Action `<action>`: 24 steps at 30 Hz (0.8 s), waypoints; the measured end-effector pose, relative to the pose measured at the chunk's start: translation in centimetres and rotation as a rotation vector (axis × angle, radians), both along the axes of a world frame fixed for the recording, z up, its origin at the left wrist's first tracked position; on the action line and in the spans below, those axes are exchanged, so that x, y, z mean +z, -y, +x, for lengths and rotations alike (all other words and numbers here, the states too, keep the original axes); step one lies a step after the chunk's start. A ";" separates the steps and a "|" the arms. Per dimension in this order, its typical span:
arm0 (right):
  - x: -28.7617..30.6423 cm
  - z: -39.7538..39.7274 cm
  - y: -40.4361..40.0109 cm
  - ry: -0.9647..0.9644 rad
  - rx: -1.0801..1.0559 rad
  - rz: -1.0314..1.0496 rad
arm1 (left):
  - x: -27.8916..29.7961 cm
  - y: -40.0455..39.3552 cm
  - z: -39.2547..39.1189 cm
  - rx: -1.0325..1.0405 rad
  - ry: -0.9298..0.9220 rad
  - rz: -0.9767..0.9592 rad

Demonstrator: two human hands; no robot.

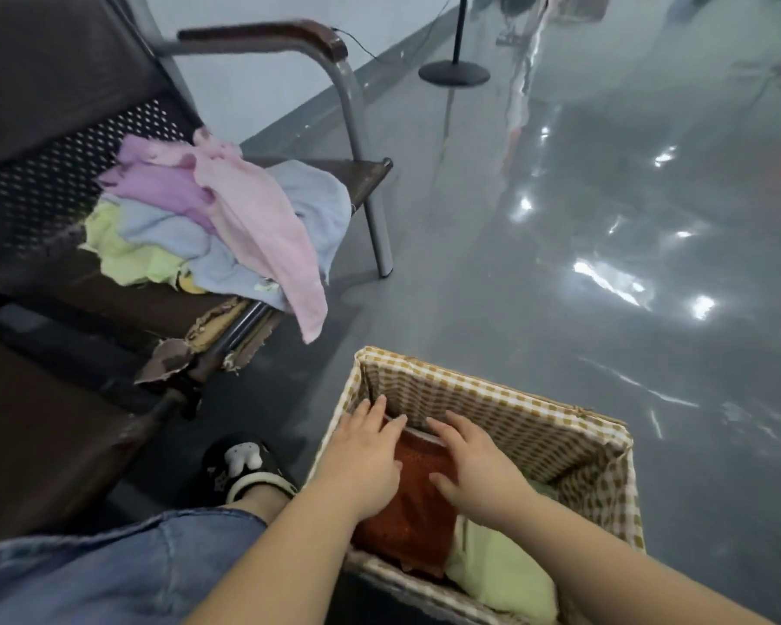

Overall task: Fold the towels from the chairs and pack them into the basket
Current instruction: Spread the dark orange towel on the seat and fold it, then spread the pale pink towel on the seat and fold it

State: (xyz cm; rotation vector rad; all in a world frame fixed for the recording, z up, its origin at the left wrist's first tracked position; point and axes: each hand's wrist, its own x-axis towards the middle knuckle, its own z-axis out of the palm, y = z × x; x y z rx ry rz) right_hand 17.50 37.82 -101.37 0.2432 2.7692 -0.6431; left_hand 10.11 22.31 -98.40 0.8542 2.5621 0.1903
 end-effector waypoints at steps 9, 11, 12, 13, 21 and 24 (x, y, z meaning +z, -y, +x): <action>7.4 -2.4 1.6 -0.183 0.194 0.146 | 6.7 7.8 0.3 0.187 -0.208 -0.030; 8.4 -3.0 2.0 -0.175 0.231 0.164 | 7.2 9.6 0.3 0.229 -0.229 -0.050; 8.9 -3.4 2.2 -0.170 0.248 0.175 | 7.4 10.3 0.3 0.247 -0.238 -0.056; 9.4 -3.8 2.5 -0.169 0.266 0.186 | 7.6 10.9 0.3 0.264 -0.245 -0.059; 10.6 -9.1 5.8 -0.173 0.383 0.227 | 7.3 11.9 -2.2 0.343 -0.184 -0.005; 10.4 -11.9 7.3 -0.147 0.437 0.239 | 6.7 11.8 -4.0 0.357 -0.192 -0.011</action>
